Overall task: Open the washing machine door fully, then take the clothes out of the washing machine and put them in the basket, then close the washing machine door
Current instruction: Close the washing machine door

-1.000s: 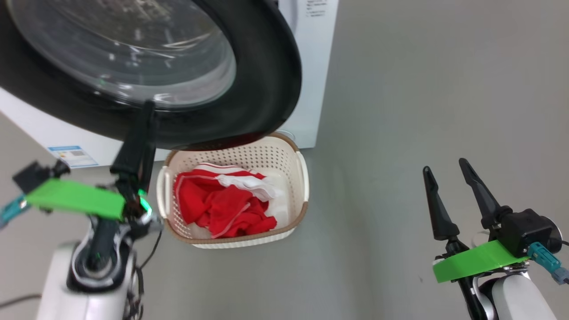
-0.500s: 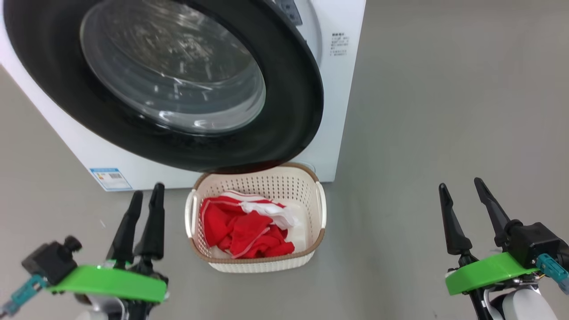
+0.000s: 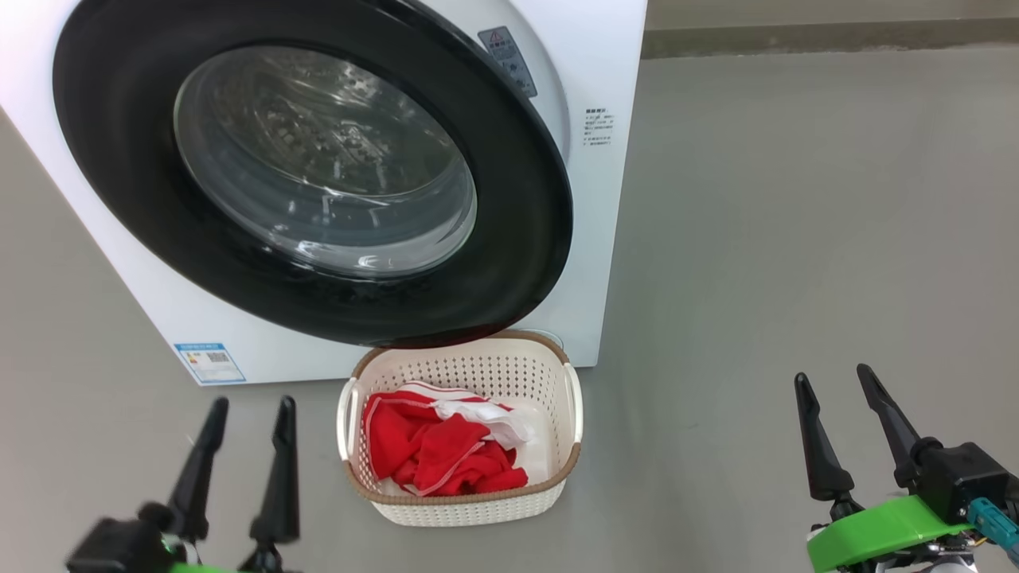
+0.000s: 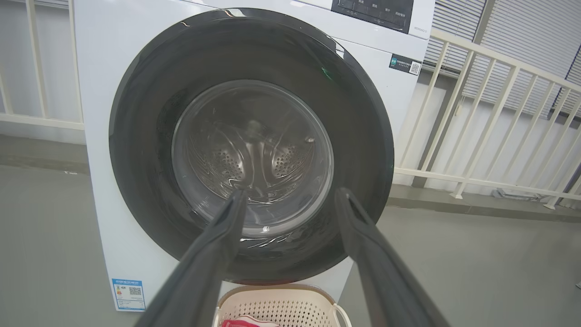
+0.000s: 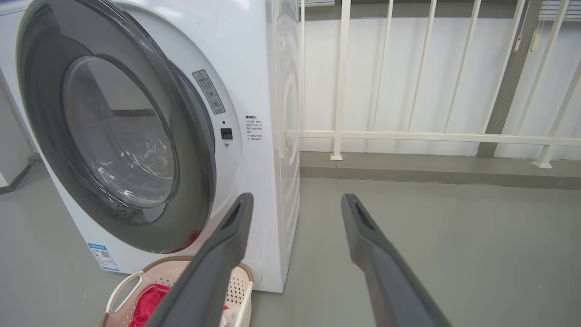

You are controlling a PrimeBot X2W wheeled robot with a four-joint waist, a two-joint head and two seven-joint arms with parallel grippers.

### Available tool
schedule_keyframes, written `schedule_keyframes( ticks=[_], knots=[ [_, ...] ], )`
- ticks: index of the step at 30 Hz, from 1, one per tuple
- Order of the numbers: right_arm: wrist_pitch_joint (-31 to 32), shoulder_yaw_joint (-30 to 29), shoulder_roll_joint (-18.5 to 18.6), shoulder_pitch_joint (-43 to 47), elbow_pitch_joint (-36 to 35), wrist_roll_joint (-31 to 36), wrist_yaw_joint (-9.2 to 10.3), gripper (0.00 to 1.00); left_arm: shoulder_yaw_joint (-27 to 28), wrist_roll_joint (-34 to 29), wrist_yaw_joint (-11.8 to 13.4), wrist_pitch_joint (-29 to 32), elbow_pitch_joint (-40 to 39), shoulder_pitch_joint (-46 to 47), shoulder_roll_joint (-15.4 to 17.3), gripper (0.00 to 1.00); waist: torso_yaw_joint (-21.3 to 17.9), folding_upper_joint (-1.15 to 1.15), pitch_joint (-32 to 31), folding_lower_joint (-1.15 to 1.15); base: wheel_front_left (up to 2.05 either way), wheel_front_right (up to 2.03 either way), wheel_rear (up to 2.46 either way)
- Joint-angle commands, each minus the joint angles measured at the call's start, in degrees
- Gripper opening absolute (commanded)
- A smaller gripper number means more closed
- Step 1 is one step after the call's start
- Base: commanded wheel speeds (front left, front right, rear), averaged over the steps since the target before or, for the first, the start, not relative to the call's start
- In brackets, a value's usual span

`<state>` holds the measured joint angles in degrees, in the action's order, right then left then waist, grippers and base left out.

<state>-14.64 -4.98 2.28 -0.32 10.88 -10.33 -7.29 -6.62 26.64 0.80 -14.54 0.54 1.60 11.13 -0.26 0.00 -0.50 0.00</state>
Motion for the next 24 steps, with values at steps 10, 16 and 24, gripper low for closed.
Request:
schedule_keyframes(
  ticks=[10,16,24],
  knots=[
    [-0.4,1.3,0.6,2.3,-3.4,-0.6,-0.2,1.0,4.1,-10.4,0.8,-0.4,-2.1,-5.0,-3.0,1.0,-0.2,0.0,-1.7,0.0,0.0,0.0,0.0],
    [-0.4,2.1,0.6,3.2,-3.9,-0.8,-0.2,1.0,5.8,-12.6,-0.4,-0.5,-1.0,-5.7,-4.5,1.0,-0.3,0.0,-2.1,0.0,0.0,0.0,0.0],
    [-0.4,2.5,0.6,3.8,-4.2,-0.9,-0.2,1.0,8.8,-13.5,-2.4,-0.5,-1.0,-5.6,-5.2,1.0,0.0,0.0,-2.2,0.0,0.0,0.0,0.0]
  ],
)
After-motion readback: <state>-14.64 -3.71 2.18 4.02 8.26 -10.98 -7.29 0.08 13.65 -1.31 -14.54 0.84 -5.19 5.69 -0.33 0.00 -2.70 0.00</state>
